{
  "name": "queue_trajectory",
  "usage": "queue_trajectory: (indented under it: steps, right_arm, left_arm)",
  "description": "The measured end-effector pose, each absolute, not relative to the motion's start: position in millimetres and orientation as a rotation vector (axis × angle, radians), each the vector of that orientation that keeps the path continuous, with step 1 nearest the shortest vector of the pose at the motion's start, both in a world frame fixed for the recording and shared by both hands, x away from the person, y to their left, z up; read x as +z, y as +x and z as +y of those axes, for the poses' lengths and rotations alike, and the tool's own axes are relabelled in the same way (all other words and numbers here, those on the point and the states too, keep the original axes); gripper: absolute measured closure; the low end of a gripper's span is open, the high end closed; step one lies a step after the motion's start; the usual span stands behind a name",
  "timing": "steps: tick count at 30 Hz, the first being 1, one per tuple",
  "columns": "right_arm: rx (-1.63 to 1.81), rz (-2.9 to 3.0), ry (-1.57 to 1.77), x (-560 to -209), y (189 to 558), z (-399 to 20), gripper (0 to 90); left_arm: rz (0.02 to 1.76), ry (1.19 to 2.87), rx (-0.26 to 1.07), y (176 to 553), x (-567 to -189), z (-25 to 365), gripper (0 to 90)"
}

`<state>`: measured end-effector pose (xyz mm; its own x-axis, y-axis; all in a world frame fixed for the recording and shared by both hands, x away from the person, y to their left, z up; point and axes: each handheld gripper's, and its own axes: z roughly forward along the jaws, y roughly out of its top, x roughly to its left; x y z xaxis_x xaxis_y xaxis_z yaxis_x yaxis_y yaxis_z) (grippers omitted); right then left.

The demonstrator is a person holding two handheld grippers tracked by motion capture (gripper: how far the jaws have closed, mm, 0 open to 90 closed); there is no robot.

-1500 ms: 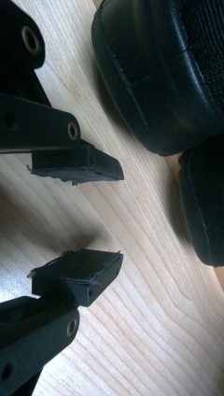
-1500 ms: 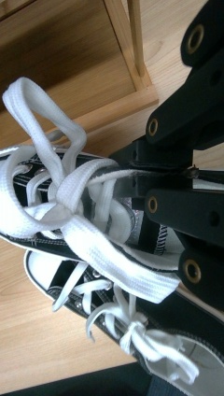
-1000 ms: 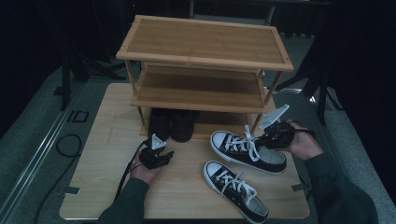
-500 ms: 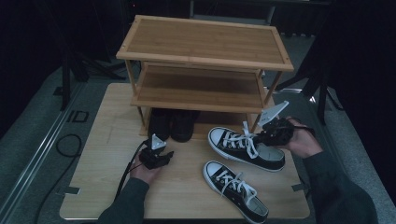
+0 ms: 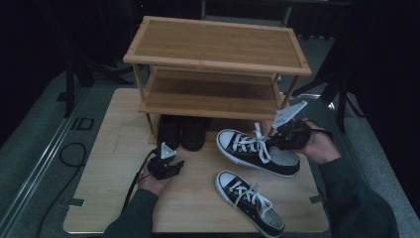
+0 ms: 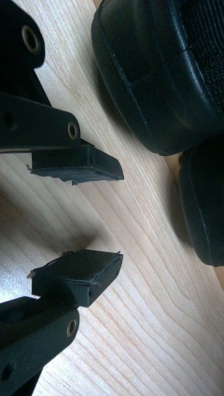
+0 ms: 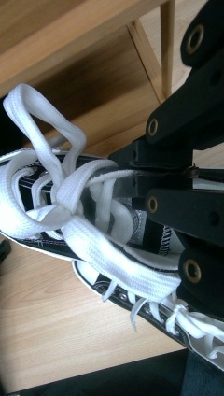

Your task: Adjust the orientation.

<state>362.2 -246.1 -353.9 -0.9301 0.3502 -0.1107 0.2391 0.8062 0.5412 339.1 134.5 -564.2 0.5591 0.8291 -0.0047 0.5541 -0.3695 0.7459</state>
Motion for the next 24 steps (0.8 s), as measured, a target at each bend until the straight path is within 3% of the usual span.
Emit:
queue_trajectory:
  steps: [24]
  right_arm:
    - [0.903, 2.699, 0.426, -316.9, 372.7, -218.3, 88.1]
  left_arm:
    - [1.106, 2.075, 0.489, 339.0, -564.2, 134.3, 53.4]
